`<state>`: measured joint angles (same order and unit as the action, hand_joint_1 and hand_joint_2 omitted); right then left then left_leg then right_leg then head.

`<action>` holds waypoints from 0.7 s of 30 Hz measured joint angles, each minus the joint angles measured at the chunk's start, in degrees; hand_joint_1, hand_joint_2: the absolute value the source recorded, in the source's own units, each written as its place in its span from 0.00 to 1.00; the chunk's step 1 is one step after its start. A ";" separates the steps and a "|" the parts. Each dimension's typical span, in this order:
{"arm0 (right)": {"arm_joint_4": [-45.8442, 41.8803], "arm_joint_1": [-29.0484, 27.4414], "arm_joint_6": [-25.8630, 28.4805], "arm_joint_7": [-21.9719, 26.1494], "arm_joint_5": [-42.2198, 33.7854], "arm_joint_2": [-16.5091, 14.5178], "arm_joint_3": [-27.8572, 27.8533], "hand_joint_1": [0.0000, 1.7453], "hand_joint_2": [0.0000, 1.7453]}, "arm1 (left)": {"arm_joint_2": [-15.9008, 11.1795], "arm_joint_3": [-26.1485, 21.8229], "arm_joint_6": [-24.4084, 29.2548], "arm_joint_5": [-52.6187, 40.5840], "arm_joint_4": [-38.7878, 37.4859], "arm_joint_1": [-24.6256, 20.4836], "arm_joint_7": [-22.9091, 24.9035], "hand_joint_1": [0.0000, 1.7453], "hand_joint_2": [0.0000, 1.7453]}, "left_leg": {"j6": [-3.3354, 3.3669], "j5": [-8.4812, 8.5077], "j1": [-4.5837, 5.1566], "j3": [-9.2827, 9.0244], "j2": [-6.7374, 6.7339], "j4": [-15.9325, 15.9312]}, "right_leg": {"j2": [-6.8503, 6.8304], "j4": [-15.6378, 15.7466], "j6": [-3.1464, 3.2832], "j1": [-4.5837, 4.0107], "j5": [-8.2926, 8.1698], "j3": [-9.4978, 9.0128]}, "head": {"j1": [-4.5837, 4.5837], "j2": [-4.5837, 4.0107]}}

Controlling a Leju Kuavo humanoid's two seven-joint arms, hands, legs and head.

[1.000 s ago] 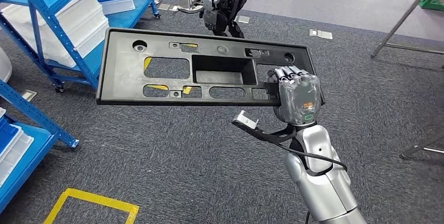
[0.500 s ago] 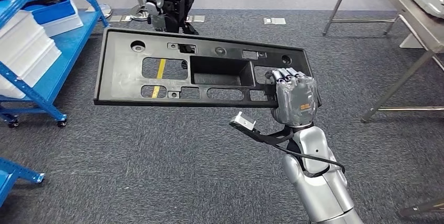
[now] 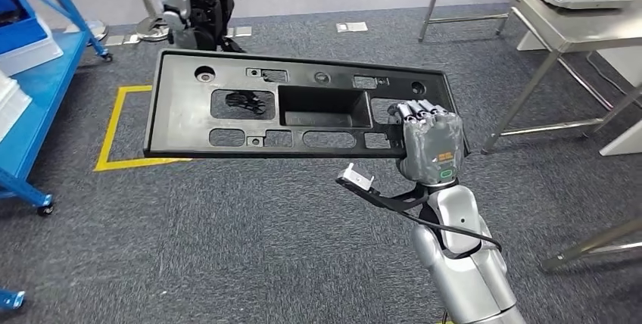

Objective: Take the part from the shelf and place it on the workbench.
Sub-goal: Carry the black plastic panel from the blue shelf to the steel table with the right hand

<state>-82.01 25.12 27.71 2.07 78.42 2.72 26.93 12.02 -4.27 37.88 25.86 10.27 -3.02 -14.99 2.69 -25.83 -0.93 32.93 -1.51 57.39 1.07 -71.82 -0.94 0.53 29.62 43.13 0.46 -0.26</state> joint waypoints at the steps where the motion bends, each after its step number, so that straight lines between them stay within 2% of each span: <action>1: 0.11 -0.03 -0.03 0.08 0.00 0.08 -0.04 1.00 1.00 | -0.02 -0.01 0.01 0.01 0.00 0.03 -0.01 0.00 1.00 | -0.04 -0.03 0.01 0.05 -0.80 0.01 | -0.17 -2.40 -0.37 0.27 0.74 1.08 | 0.05 0.00; 2: 0.24 -0.05 -0.07 0.13 0.00 0.18 -0.09 1.00 1.00 | -0.03 -0.01 0.01 0.01 0.00 0.03 -0.03 0.00 1.00 | -0.13 -0.09 -0.01 0.08 -1.57 0.04 | -0.38 -2.61 -0.93 0.58 0.63 1.02 | 0.10 0.00; 3: 0.36 -0.06 -0.09 0.17 0.00 0.29 -0.15 1.00 1.00 | -0.03 -0.01 0.02 0.02 0.00 0.02 -0.04 0.00 1.00 | -0.29 -0.18 -0.06 0.05 -2.29 0.07 | -0.85 -0.21 -1.61 0.92 -0.32 -0.41 | 0.19 0.00; 4: 0.44 -0.05 -0.10 0.21 0.00 0.38 -0.19 1.00 1.00 | -0.03 -0.01 0.02 0.02 0.00 0.00 -0.06 0.00 1.00 | -0.52 -0.31 -0.11 -0.01 -2.94 0.15 | -1.82 3.77 -2.28 1.25 -1.62 -2.69 | 0.28 0.00; 5: 0.48 -0.01 -0.11 0.24 0.00 0.45 -0.21 1.00 1.00 | -0.04 -0.01 0.02 0.03 0.00 -0.01 -0.07 0.00 1.00 | -0.82 -0.49 -0.07 -0.07 -3.51 0.29 | -3.39 7.99 -2.73 1.45 -2.77 -5.05 | 0.43 0.00; 6: 0.48 0.02 -0.11 0.26 -0.02 0.48 -0.22 1.00 1.00 | -0.07 -0.02 0.02 0.03 0.00 -0.02 -0.06 0.00 1.00 | -1.23 -0.74 0.05 -0.17 -4.10 0.45 | -4.54 11.24 -2.76 1.32 -3.68 -6.90 | 0.49 0.00; 7: 0.48 0.06 -0.12 0.26 -0.03 0.49 -0.24 1.00 1.00 | -0.11 -0.02 0.02 0.04 0.00 -0.03 -0.05 0.00 1.00 | -1.65 -0.99 0.19 -0.30 -4.62 0.61 | -5.27 12.94 -2.48 1.14 -4.10 -7.87 | 0.42 0.00; 8: 0.48 0.07 -0.13 0.26 -0.05 0.52 -0.29 1.00 1.00 | -0.14 -0.03 0.02 0.05 0.01 -0.07 -0.04 0.00 1.00 | -2.03 -1.18 0.28 -0.47 -5.19 0.65 | -5.30 13.47 -2.04 0.82 -4.18 -8.15 | 0.26 0.00; 9: 0.48 0.05 -0.13 0.27 -0.07 0.57 -0.39 1.00 1.00 | -0.14 -0.03 0.02 0.06 0.02 -0.14 -0.03 0.00 1.00 | -2.42 -1.34 0.23 -0.71 -5.81 0.61 | -4.49 13.42 -1.50 0.53 -4.27 -8.14 | 0.05 0.00; 10: 0.45 0.04 -0.13 0.27 -0.07 0.64 -0.51 1.00 1.00 | -0.09 -0.03 0.02 0.07 0.05 -0.22 -0.02 0.00 1.00 | -2.82 -1.57 -0.02 -0.88 -6.01 0.65 | -3.78 13.47 -1.05 0.77 -4.30 -8.19 | -0.16 0.00; 11: 0.42 0.08 -0.12 0.28 -0.07 0.72 -0.65 1.00 1.00 | -0.03 -0.03 0.02 0.08 0.08 -0.31 -0.01 0.00 1.00 | -3.15 -2.18 -0.32 -0.84 -5.21 1.21 | -3.03 13.55 -0.61 0.91 -4.35 -8.27 | -0.39 0.00; 12: 0.38 0.16 -0.11 0.29 -0.07 0.74 -0.75 1.00 1.00 | 0.02 -0.04 0.01 0.08 0.11 -0.36 -0.01 0.00 1.00 | -3.39 -3.42 -0.54 -0.25 -3.69 2.85 | -2.36 13.63 -0.02 1.08 -4.43 -8.37 | -0.60 0.00; 13: 0.37 0.22 -0.11 0.30 -0.08 0.69 -0.81 1.00 1.00 | 0.06 -0.04 0.01 0.08 0.13 -0.36 -0.01 0.00 1.00 | -3.51 -5.22 -0.70 1.03 -1.70 5.82 | -1.66 13.69 0.43 1.23 -4.48 -8.46 | -0.89 0.00; 14: 0.40 0.28 -0.11 0.30 -0.08 0.63 -0.84 1.00 1.00 | 0.05 -0.05 0.00 0.07 0.13 -0.32 0.01 0.00 1.00 | -3.45 -7.26 -0.72 2.89 0.13 9.77 | -0.95 13.69 0.79 1.04 -4.50 -8.45 | -1.16 0.00; 15: 0.49 0.28 -0.13 0.30 -0.09 0.55 -0.83 1.00 1.00 | 0.05 -0.06 0.00 0.07 0.13 -0.27 0.03 0.00 1.00 | -3.37 -8.95 -0.69 5.01 1.11 13.86 | -0.20 13.68 1.05 0.86 -4.51 -8.45 | -1.31 0.00; 16: 0.60 0.28 -0.14 0.31 -0.09 0.49 -0.82 1.00 1.00 | 0.05 -0.07 0.00 0.06 0.13 -0.21 0.06 0.00 1.00 | -3.29 -9.79 -0.68 6.75 1.52 16.91 | 0.66 13.67 1.13 0.70 -4.51 -8.46 | -1.41 0.00; 17: 0.71 0.29 -0.16 0.34 -0.09 0.48 -0.82 1.00 1.00 | 0.04 -0.07 0.00 0.06 0.13 -0.16 0.10 0.00 1.00 | -3.15 -9.46 -0.68 7.68 1.65 18.03 | 1.53 13.65 1.19 0.58 -4.52 -8.51 | -1.44 0.00; 18: 0.79 0.30 -0.18 0.37 -0.08 0.49 -0.82 1.00 1.00 | 0.02 -0.08 0.00 0.06 0.13 -0.12 0.15 0.00 1.00 | -2.95 -7.88 -0.68 7.45 1.79 16.70 | 2.44 13.63 1.19 0.50 -4.52 -8.60 | -1.44 0.00; 19: 0.83 0.33 -0.19 0.42 -0.08 0.49 -0.84 1.00 1.00 | -0.03 -0.08 0.00 0.06 0.13 -0.10 0.20 0.00 1.00 | -2.72 -5.52 -0.71 6.21 2.26 13.36 | 3.33 13.61 1.18 0.48 -4.51 -8.70 | -1.46 0.00; 21: 0.87 0.53 -0.20 0.52 -0.14 0.51 -0.85 1.00 1.00 | -0.13 -0.10 -0.06 0.06 0.13 -0.06 0.33 0.00 1.00 | -2.39 -1.63 -0.88 2.91 4.80 5.43 | 4.95 13.52 1.04 0.32 -4.49 -8.71 | -1.50 0.00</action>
<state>-81.14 25.66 27.52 2.58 78.28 3.23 26.08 11.89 -4.37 37.82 25.92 10.40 -3.08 -14.66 0.30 -27.46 -1.81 35.84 3.29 62.81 6.02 -58.30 0.10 0.85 25.13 34.42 -1.04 -0.26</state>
